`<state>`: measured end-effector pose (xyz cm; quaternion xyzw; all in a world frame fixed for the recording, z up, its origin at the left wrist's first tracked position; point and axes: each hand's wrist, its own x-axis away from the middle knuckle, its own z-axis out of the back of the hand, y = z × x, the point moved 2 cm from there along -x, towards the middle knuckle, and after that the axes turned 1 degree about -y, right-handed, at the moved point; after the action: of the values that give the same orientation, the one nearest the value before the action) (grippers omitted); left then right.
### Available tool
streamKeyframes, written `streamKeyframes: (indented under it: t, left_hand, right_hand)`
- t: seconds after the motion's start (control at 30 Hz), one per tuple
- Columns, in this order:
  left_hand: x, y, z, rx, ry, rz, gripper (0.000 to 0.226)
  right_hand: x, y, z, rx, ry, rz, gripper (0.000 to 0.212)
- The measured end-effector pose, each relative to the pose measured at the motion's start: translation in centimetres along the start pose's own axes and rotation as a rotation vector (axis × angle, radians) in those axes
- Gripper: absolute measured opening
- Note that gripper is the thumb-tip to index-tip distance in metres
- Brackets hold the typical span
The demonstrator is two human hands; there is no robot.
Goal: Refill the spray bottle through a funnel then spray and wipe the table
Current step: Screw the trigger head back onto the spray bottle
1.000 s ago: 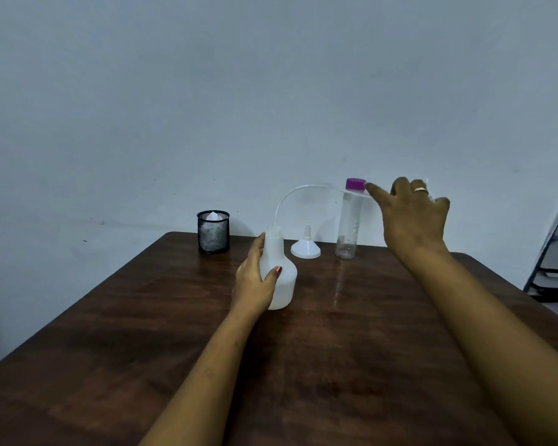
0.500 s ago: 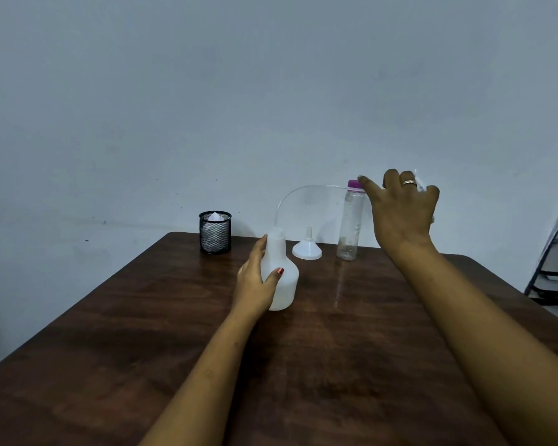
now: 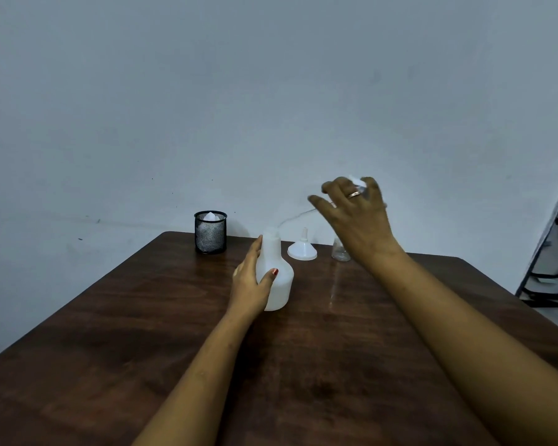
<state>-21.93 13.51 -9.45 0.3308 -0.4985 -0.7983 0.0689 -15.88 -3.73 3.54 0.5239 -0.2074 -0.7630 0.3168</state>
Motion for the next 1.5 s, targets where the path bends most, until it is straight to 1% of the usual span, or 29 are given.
streamKeyframes:
  t: [0.03,0.1,0.17,0.27,0.37,0.43,0.5,0.53,0.63,0.77,0.87,1.03,1.13,1.23,1.27,1.33,1.43,1.5]
  left_hand:
    - [0.0,0.0,0.0,-0.006,-0.001,0.002,0.065]
    - [0.0,0.0,0.0,-0.010,-0.003,0.004,0.065]
    - [0.0,0.0,0.1,-0.005,-0.002,0.005,0.065]
    - [0.0,0.0,0.1,0.002,-0.002,0.003,0.065]
    - [0.0,0.1,0.2,0.012,-0.007,0.015,0.066]
    - [0.0,0.1,0.2,0.018,-0.014,0.027,0.065]
    - [0.0,0.1,0.3,0.035,-0.021,0.025,0.065]
    - [-0.1,0.1,0.2,0.042,-0.024,0.026,0.065]
    - [0.0,0.1,0.2,0.046,-0.031,0.044,0.065]
    - [-0.1,-0.5,0.0,0.115,-0.055,0.099,0.063]
    - [0.1,-0.6,0.0,0.188,-0.058,0.134,0.062]
    - [-0.1,0.5,0.3,0.256,-0.046,0.108,0.056]
    - [-0.6,1.3,0.4,0.361,-0.001,0.093,0.052]
    - [-1.2,2.0,0.3,0.393,0.011,0.061,0.056]
    - [-1.5,2.2,0.3,0.403,0.010,0.053,0.051]
    - [-2.2,2.5,0.5,0.431,0.019,0.032,0.032]
    - [-2.6,2.7,0.3,0.436,0.024,0.012,0.024]
    - [-2.6,3.1,0.0,0.450,0.054,0.026,0.020]
  right_hand:
    - [-0.2,-0.5,0.3,-0.027,0.019,0.035,0.057]
    - [-0.9,-1.5,0.8,-0.058,0.029,0.096,0.065]
    - [-1.6,-2.4,1.0,-0.042,0.029,0.155,0.054]
    - [-3.0,-3.0,1.0,-0.020,0.043,0.231,0.053]
    - [-3.8,-3.5,1.1,-0.008,0.098,0.323,0.050]
    - [-4.3,-4.1,1.0,0.014,0.087,0.403,0.049]
    - [-4.7,-5.0,0.6,0.050,0.049,0.496,0.045]
    - [-5.0,-5.4,0.4,0.071,0.021,0.533,0.046]
    - [-5.5,-6.4,-0.2,0.059,-0.033,0.598,0.053]
    - [-5.3,-7.7,-0.6,0.027,-0.058,0.687,0.050]
    - [-5.5,-7.7,-0.5,-0.015,-0.040,0.705,0.058]
    - [-5.8,-6.4,0.4,-0.207,0.089,0.686,0.077]
    - [-5.8,-5.4,0.6,-0.321,0.050,0.619,0.096]
    - [-6.0,-4.9,0.7,-0.416,-0.023,0.610,0.110]
    - [-6.0,-4.8,0.8,-0.452,-0.035,0.610,0.113]
    - [-6.1,-4.4,0.8,-0.516,-0.051,0.600,0.115]
    - [-5.8,-4.1,0.9,-0.595,-0.056,0.590,0.114]
    - [-5.5,-3.9,0.9,-0.634,-0.053,0.583,0.113]
